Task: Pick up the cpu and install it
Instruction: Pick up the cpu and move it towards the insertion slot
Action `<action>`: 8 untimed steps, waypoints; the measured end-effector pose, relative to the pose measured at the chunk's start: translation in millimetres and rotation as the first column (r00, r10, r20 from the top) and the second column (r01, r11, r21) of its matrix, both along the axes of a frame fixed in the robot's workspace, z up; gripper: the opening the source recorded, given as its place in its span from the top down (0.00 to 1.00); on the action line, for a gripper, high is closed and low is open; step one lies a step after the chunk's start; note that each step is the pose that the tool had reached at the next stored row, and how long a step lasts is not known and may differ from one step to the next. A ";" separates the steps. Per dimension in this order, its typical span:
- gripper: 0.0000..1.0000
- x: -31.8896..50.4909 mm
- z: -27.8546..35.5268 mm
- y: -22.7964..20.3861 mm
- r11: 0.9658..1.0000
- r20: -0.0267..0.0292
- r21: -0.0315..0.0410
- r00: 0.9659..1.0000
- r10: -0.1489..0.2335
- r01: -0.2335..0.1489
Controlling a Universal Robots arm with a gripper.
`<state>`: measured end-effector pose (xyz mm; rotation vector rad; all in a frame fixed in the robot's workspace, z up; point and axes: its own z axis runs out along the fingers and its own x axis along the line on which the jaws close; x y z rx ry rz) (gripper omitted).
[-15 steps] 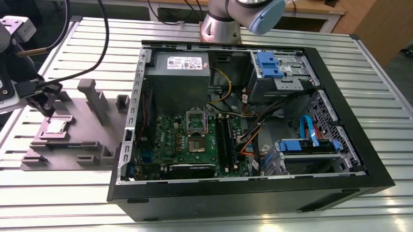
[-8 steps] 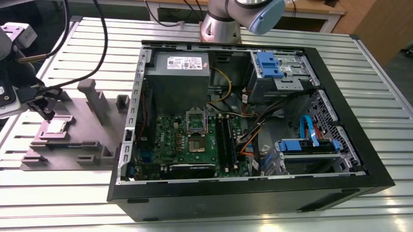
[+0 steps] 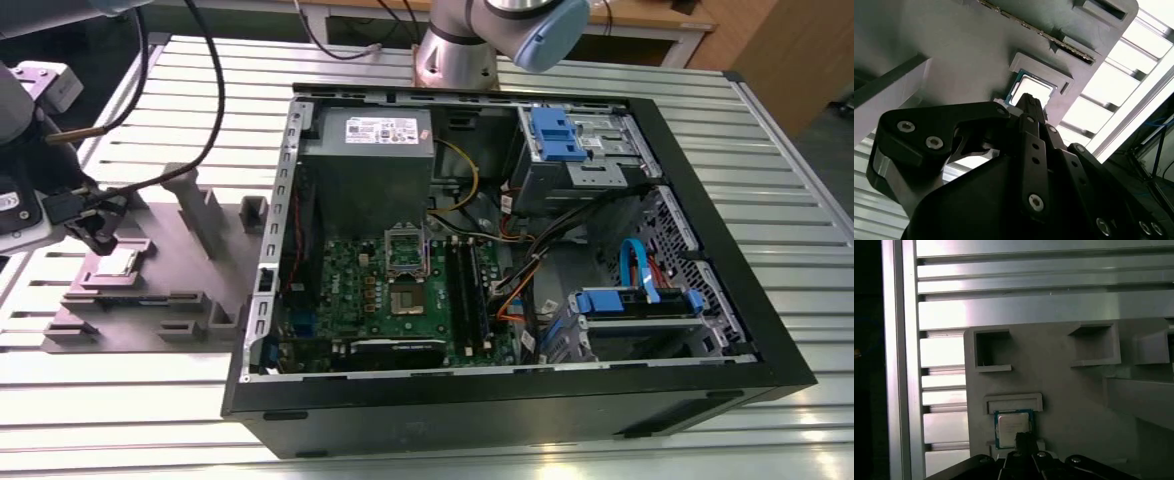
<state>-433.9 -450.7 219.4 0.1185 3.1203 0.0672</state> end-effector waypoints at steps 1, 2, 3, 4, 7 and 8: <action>0.90 -0.1 -0.9 -0.1 1.000 0.000 0.000 1.000 0.000 0.000; 0.90 -0.1 -0.9 -0.1 1.000 -0.001 0.000 1.000 0.000 0.000; 0.90 -0.1 -0.9 -0.1 1.000 -0.001 0.000 1.000 0.000 0.000; 0.90 0.0 -0.9 -0.2 1.000 -0.001 0.000 1.000 0.000 0.000; 0.90 0.0 -1.0 -0.2 1.000 0.000 0.000 1.000 0.000 0.000; 0.90 0.0 -1.0 -0.2 1.000 0.000 -0.001 1.000 0.000 0.000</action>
